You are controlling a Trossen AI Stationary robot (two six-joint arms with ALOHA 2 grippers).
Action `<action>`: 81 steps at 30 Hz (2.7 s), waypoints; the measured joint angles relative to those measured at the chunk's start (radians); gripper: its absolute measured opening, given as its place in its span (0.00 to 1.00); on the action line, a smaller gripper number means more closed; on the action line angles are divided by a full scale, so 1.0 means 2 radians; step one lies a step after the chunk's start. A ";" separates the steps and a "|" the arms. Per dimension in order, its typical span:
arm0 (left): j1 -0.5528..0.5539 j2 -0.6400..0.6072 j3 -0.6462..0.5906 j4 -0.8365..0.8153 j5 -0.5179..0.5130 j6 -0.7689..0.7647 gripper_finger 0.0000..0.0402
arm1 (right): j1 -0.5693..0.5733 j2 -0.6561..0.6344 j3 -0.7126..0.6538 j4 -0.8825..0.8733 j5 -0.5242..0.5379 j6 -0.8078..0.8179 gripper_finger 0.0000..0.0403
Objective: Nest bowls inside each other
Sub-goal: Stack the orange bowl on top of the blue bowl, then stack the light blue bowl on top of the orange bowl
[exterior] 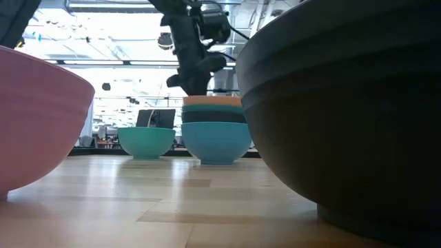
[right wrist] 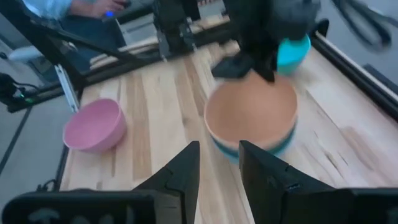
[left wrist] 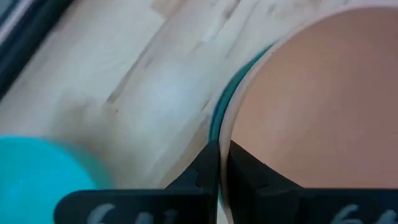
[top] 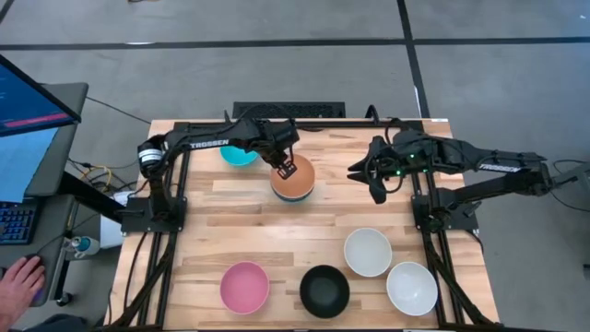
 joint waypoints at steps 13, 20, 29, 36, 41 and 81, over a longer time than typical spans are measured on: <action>0.035 0.020 0.007 0.023 0.109 0.006 0.22 | 0.000 0.002 0.000 -0.002 0.006 0.005 0.33; 0.038 0.018 0.083 -0.001 0.099 0.028 0.25 | 0.008 0.002 0.000 0.001 0.097 0.009 0.33; 0.041 0.017 0.128 -0.175 0.067 0.090 0.25 | 0.061 0.002 0.000 0.019 0.210 0.009 0.33; 0.052 0.018 0.079 -0.250 0.051 0.104 0.25 | 0.091 0.012 0.001 0.092 0.210 0.000 0.33; 0.064 0.018 0.032 -0.217 0.052 0.097 0.25 | 0.093 0.041 0.001 0.087 0.209 0.005 0.33; 0.130 0.026 -0.089 -0.014 0.059 0.089 0.25 | 0.083 0.091 0.000 0.114 0.198 0.023 0.33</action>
